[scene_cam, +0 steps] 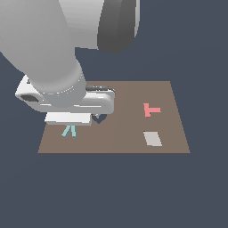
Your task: Insert a designated object into the corresponding slot on a board.
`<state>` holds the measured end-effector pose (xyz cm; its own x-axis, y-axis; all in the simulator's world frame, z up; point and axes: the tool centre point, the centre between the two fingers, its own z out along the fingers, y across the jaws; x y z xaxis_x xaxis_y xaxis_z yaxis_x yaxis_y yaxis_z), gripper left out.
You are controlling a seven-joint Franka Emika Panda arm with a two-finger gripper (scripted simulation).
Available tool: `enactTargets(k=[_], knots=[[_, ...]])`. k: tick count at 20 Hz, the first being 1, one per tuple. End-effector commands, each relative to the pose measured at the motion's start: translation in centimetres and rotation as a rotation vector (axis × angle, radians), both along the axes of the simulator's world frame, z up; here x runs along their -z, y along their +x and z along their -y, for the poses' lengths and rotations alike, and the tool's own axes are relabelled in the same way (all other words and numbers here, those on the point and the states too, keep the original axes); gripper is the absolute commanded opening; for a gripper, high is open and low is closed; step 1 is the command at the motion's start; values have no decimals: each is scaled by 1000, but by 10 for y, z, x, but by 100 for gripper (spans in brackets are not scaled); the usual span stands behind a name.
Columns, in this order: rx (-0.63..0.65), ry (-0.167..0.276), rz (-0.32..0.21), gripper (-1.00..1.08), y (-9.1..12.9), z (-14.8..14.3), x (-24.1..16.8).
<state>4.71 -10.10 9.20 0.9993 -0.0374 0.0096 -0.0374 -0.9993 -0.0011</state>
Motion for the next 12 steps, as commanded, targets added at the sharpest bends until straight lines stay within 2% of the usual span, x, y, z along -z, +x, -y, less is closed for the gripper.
enactTargets(k=[1,12], knots=[[0,0,-2,100,7,14,13],[3,-1,-9,100,23,43,41]])
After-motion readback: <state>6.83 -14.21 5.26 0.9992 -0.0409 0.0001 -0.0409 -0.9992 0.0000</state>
